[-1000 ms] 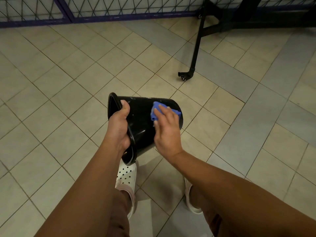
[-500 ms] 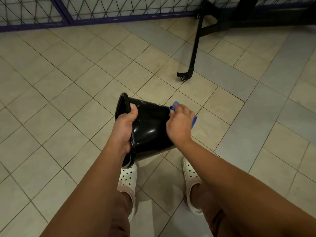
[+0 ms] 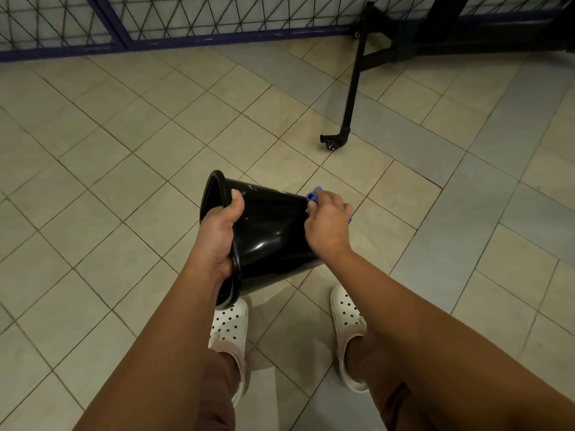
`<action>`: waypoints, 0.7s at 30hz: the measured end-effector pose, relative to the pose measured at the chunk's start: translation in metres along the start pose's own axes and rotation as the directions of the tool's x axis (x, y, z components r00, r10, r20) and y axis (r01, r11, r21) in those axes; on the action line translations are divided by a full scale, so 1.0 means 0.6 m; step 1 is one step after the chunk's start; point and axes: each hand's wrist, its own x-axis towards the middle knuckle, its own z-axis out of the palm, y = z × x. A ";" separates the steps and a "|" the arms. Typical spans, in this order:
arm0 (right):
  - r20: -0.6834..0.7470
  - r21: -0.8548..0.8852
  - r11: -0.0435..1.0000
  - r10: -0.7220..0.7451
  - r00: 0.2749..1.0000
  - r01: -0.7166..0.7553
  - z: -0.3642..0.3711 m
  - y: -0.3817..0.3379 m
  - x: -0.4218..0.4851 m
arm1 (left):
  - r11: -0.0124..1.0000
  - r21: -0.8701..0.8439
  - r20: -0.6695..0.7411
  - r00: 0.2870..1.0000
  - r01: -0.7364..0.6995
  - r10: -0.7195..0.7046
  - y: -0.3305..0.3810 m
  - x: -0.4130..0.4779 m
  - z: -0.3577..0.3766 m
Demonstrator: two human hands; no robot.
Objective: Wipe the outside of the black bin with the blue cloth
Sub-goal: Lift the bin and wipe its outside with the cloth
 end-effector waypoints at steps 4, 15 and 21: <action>-0.053 0.005 0.999 0.047 0.998 -0.046 0.006 -0.014 -0.034 | 0.997 -0.059 -0.069 0.997 0.041 -0.045 0.002 0.004 -0.010; -0.037 0.108 0.575 -0.813 0.582 0.811 0.018 -0.043 -0.088 | 0.946 -0.284 -0.012 0.986 0.156 -0.166 -0.009 0.018 -0.019; -0.062 0.084 0.789 -0.606 0.793 0.609 0.014 -0.062 -0.060 | 0.969 -0.214 0.057 0.992 0.121 -0.111 -0.016 0.016 0.003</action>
